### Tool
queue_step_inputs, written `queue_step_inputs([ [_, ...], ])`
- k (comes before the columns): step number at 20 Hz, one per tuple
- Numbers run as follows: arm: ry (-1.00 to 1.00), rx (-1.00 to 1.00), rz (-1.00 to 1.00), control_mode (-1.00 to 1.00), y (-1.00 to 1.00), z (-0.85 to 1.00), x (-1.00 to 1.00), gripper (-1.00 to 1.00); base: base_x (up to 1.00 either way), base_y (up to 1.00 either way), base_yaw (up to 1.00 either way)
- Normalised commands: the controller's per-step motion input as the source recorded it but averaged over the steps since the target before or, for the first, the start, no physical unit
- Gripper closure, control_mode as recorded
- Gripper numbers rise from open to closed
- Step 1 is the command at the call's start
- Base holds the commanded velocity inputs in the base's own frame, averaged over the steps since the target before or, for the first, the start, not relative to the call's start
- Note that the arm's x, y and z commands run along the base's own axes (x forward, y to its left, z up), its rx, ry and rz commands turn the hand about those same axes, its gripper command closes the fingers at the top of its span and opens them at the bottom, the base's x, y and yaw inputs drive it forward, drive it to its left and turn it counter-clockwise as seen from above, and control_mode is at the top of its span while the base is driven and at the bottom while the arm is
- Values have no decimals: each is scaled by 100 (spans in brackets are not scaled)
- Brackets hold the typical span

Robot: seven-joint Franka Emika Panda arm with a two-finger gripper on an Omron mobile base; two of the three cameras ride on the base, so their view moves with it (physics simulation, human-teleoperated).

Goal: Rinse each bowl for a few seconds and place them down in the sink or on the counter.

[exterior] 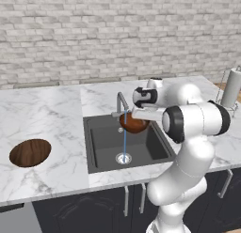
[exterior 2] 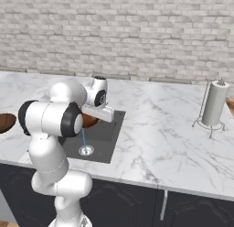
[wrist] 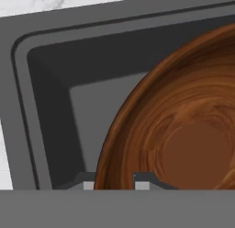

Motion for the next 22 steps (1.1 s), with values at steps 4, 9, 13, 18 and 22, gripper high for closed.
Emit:
queue_step_inputs([
  [4, -4, 8, 0, -100, 13, -9, 21, 100, 0, 0, 0],
  [9, -2, 6, 1, -100, -5, -4, 5, 100, 0, 0, 0],
  [13, 0, 9, 1, -100, -28, 0, -9, 100, 0, 0, 0],
  [18, 0, 11, 0, -100, -36, 0, -26, 100, 0, 0, 0],
  [22, -1, 6, 0, -100, -33, 2, -27, 100, 0, 0, 0],
])
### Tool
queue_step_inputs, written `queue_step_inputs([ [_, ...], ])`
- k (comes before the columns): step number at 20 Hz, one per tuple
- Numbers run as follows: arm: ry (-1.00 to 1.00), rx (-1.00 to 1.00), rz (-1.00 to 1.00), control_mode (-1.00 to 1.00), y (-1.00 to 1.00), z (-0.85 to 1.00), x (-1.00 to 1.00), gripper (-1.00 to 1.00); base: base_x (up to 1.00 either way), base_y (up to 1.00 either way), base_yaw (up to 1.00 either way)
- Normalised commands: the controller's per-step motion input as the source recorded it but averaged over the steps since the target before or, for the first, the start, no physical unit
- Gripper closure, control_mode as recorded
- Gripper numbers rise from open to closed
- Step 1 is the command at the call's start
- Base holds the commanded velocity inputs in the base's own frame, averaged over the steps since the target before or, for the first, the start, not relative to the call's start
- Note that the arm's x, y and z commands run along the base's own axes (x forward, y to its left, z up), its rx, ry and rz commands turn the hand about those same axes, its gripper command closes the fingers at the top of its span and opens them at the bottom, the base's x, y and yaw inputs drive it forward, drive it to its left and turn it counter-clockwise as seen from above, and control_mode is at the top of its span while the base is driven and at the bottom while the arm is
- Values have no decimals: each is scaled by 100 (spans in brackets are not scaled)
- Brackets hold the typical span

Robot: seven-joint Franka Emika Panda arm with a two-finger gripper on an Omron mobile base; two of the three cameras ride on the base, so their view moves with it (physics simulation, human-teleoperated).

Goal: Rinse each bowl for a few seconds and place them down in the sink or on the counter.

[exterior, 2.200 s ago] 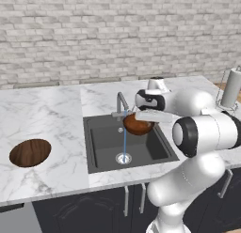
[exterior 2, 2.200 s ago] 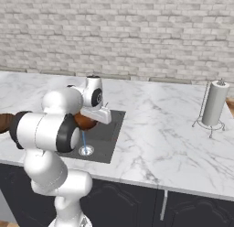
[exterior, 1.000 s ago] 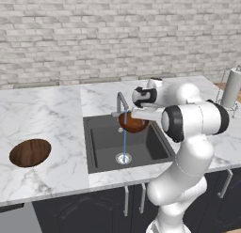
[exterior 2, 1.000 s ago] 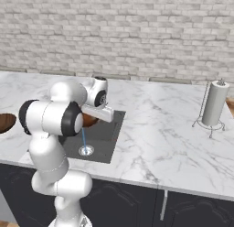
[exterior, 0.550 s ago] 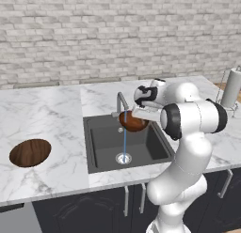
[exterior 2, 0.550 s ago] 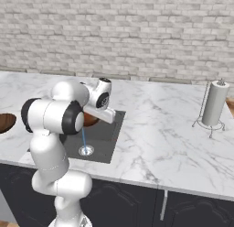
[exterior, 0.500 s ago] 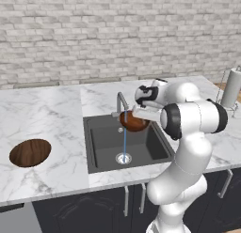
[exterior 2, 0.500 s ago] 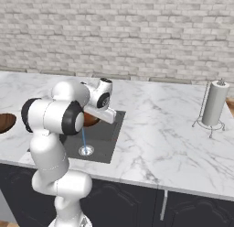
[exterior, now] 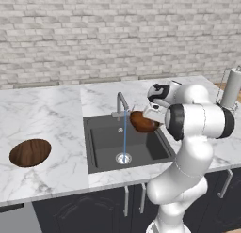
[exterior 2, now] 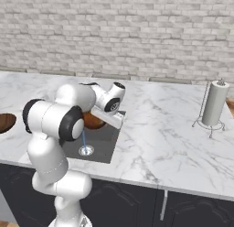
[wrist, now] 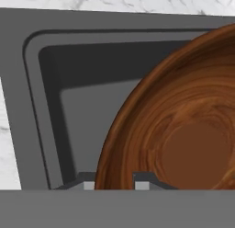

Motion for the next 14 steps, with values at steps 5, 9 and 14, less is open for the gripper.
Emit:
queue_step_inputs([
  [5, 1, 1, -4, -100, -17, 29, -22, 100, 0, 0, 0],
  [9, 8, -1, -9, -100, -26, 33, -26, 100, 0, 0, 0],
  [14, 13, -5, -10, -100, -32, 22, -17, 100, 0, 0, 0],
])
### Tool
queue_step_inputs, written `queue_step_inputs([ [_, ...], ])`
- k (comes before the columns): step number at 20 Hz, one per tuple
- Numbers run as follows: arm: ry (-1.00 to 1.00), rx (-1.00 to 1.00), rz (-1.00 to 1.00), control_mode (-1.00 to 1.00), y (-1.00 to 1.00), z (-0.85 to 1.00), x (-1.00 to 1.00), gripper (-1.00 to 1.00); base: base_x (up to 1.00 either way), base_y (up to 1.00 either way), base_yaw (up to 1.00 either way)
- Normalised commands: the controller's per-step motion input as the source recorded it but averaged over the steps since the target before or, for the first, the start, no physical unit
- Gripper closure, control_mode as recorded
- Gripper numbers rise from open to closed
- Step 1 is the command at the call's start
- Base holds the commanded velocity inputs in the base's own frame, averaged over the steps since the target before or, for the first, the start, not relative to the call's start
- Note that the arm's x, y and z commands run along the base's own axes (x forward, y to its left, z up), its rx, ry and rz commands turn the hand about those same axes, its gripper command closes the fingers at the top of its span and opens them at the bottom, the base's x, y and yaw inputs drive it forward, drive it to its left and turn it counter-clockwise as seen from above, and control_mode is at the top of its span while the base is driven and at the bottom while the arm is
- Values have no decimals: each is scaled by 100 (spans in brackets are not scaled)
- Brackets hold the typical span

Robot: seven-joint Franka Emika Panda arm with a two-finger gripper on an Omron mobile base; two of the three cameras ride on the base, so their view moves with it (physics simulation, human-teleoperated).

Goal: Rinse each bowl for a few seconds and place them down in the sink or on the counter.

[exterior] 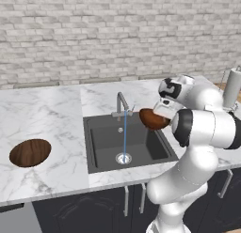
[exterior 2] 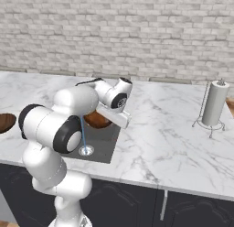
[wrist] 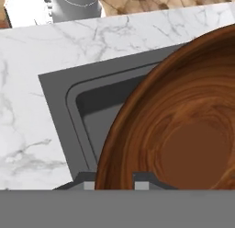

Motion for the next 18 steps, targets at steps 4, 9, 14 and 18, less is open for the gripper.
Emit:
queue_step_inputs([
  [4, 13, -6, -13, -100, -42, 12, -15, 100, 0, 0, 0],
  [9, 7, -5, -14, -100, -44, 3, -13, 100, 0, 0, 0],
  [14, -12, 0, -12, -100, -48, -6, -11, 100, 0, 0, 0],
  [18, -20, -2, -8, -100, -32, -8, -6, 100, 0, 0, 0],
])
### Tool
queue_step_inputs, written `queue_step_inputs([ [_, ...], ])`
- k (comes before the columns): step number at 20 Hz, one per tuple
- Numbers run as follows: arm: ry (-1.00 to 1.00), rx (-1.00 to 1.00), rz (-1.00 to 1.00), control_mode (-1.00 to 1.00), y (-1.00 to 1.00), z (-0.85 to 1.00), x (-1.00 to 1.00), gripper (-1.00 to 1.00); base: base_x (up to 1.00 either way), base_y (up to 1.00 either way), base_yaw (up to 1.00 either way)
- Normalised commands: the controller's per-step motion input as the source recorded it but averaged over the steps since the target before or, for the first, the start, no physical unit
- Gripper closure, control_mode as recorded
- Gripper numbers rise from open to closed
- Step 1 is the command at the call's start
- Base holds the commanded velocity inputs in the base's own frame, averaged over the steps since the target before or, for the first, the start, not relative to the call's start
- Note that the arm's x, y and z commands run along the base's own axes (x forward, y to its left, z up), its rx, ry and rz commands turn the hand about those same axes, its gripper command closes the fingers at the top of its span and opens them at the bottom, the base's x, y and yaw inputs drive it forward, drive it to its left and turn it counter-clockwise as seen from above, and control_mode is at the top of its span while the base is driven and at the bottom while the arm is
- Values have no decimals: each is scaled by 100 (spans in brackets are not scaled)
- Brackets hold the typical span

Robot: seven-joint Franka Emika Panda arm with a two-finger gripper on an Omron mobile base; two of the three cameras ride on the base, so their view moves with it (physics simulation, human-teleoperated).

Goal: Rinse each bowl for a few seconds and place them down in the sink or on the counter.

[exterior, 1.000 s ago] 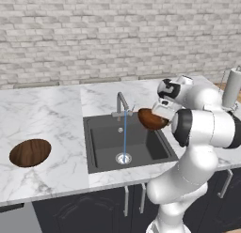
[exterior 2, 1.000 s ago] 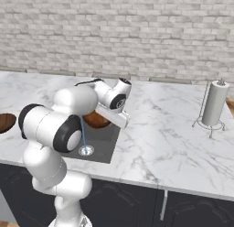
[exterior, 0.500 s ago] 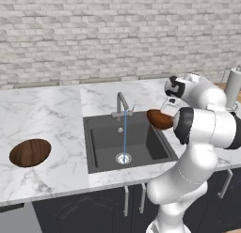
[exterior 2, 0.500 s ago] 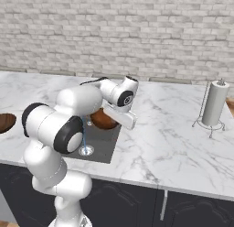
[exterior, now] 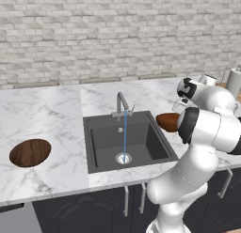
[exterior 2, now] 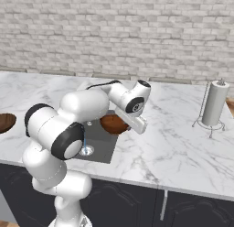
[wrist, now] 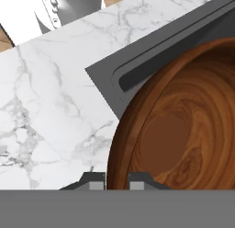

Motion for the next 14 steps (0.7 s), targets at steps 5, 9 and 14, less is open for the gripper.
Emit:
queue_step_inputs([
  [5, -18, -4, -9, -100, -26, -8, -2, 100, 0, 0, 0],
  [9, -15, -3, -9, -100, -26, -10, -1, 100, 0, 0, 0],
  [14, -10, -3, -9, -100, -19, -11, 0, 100, 0, 0, 0],
])
